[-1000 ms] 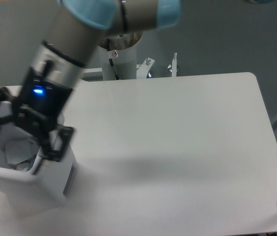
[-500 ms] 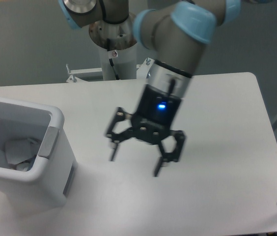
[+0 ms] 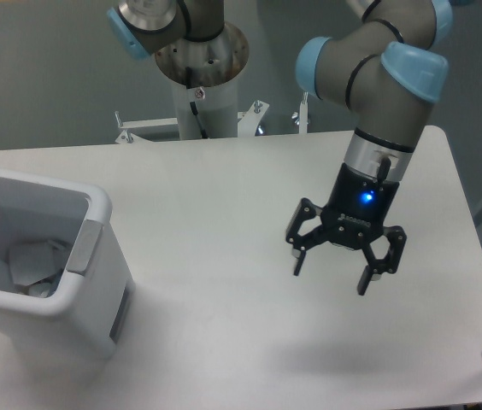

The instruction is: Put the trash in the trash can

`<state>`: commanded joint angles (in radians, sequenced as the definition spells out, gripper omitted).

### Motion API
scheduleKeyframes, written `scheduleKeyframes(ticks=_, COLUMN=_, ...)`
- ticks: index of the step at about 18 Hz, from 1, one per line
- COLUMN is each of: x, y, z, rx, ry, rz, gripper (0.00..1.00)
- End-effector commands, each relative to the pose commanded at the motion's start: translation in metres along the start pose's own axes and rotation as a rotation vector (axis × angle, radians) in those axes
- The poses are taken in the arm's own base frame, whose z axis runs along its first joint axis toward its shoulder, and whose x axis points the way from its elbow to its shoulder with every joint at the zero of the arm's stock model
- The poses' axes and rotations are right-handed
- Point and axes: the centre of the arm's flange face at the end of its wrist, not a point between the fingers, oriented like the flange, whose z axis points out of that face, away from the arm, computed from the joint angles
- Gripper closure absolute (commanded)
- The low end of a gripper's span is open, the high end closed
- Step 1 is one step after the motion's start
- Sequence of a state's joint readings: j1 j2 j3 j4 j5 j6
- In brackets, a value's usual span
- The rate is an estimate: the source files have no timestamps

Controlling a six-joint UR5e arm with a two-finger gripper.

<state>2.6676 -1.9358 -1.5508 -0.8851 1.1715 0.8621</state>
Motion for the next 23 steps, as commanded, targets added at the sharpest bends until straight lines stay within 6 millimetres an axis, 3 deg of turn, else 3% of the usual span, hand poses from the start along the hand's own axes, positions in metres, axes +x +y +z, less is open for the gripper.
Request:
scheduleKeyframes(ticks=3, x=0.008, y=0.005, z=0.021, rx=-0.109, ry=-0.035, rz=0.056, gripper=0.0)
scheduleKeyframes(ticks=11, x=0.024, y=0.012, z=0.054, rx=-0.301, ry=-0.104, rz=0.148, gripper=0.0)
scheduleKeyframes(ticks=23, x=0.029, y=0.022, z=0.065, rx=-0.405, ry=-0.12, rz=0.246, gripper=0.0)
